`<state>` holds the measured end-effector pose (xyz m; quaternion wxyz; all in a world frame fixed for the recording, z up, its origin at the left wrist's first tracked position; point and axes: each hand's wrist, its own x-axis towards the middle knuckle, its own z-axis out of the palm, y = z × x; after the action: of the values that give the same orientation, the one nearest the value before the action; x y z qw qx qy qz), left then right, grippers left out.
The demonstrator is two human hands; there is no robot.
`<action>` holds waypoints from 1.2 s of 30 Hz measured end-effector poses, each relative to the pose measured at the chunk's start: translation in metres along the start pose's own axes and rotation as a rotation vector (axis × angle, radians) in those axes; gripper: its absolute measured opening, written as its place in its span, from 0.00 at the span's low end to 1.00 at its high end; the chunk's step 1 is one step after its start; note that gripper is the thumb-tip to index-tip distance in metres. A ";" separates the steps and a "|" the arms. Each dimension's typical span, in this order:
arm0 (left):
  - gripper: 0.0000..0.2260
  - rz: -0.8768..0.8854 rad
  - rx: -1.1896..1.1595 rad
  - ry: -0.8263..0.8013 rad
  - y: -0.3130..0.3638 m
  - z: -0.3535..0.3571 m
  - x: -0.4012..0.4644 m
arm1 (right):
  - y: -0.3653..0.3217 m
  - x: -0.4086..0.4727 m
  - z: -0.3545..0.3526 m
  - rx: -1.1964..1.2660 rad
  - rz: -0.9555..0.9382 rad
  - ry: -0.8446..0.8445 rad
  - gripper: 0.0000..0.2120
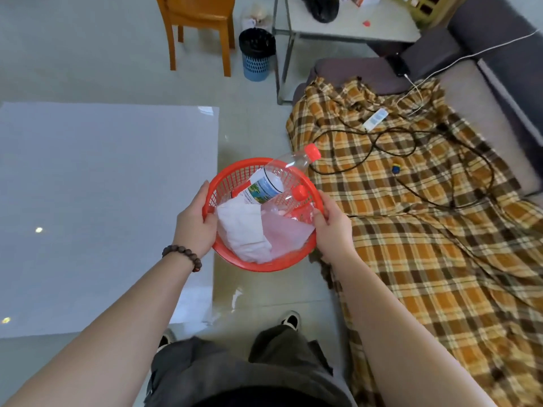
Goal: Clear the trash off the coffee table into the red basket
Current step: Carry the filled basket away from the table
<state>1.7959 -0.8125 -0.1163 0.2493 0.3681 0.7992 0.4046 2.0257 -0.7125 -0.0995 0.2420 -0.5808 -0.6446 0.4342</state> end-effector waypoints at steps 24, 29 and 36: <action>0.24 -0.152 -0.007 0.016 0.074 0.119 0.146 | 0.032 0.209 -0.050 0.032 0.021 -0.072 0.19; 0.25 -0.183 -0.057 0.028 0.077 0.128 0.241 | 0.000 0.306 -0.029 -0.013 -0.004 -0.087 0.20; 0.25 -0.155 -0.036 0.115 0.105 0.125 0.373 | -0.062 0.433 -0.006 -0.105 -0.062 -0.066 0.19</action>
<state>1.6979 -0.4179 -0.1350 0.2398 0.2769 0.8308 0.4189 1.9072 -0.2921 -0.1270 0.2033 -0.5580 -0.6917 0.4110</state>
